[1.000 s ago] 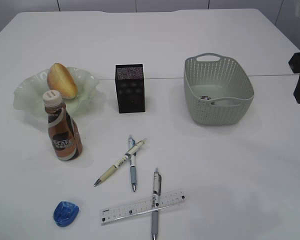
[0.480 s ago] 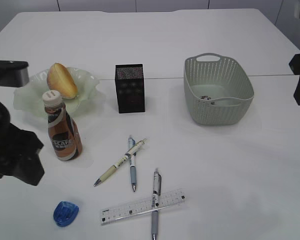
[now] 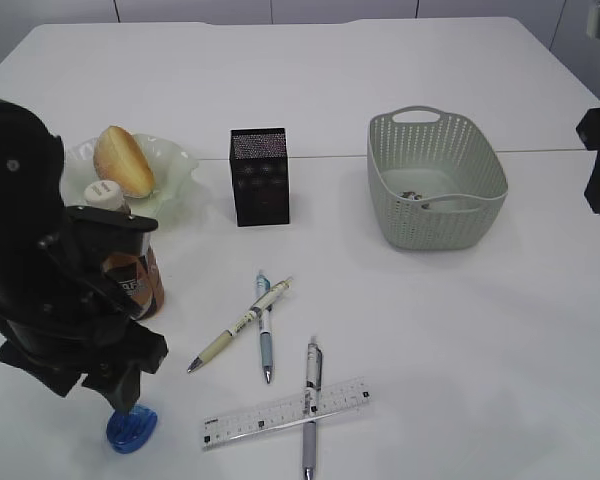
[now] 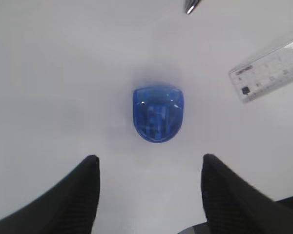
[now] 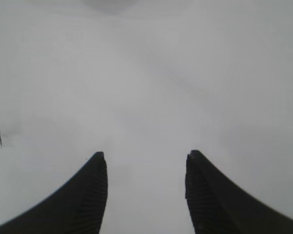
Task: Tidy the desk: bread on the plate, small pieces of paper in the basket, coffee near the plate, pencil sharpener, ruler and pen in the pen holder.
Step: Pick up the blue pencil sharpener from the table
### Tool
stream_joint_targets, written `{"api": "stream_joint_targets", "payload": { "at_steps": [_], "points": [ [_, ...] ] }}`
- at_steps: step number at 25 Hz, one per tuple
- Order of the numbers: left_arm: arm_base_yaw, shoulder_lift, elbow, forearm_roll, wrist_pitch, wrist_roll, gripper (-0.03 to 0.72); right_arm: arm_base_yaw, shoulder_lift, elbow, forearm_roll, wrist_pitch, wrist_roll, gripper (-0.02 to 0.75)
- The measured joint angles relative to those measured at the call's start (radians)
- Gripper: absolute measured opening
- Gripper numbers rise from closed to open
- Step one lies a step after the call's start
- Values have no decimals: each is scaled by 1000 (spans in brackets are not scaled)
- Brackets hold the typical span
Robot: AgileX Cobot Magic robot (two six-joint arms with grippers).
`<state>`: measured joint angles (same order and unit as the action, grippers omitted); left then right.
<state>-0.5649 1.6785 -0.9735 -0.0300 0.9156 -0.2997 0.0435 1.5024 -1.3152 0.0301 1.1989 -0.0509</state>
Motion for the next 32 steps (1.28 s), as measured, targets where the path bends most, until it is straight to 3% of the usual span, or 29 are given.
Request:
{"api": "stream_joint_targets", "payload": {
  "at_steps": [6,10,14,32],
  "points": [
    [-2,82,0,12,-66,12,476,0,0,0,2,2,-2,379],
    [-2,83,-2,8,-113,51,515,0,0,0,2,-1,-2,379],
    [-2,97,-2,-6,-126,99,491,0,0,1,2,-9,-2,379],
    [-2,210,-7,-71,-152,109,476,0,0,1,2,-14,-6,379]
  ]
}}
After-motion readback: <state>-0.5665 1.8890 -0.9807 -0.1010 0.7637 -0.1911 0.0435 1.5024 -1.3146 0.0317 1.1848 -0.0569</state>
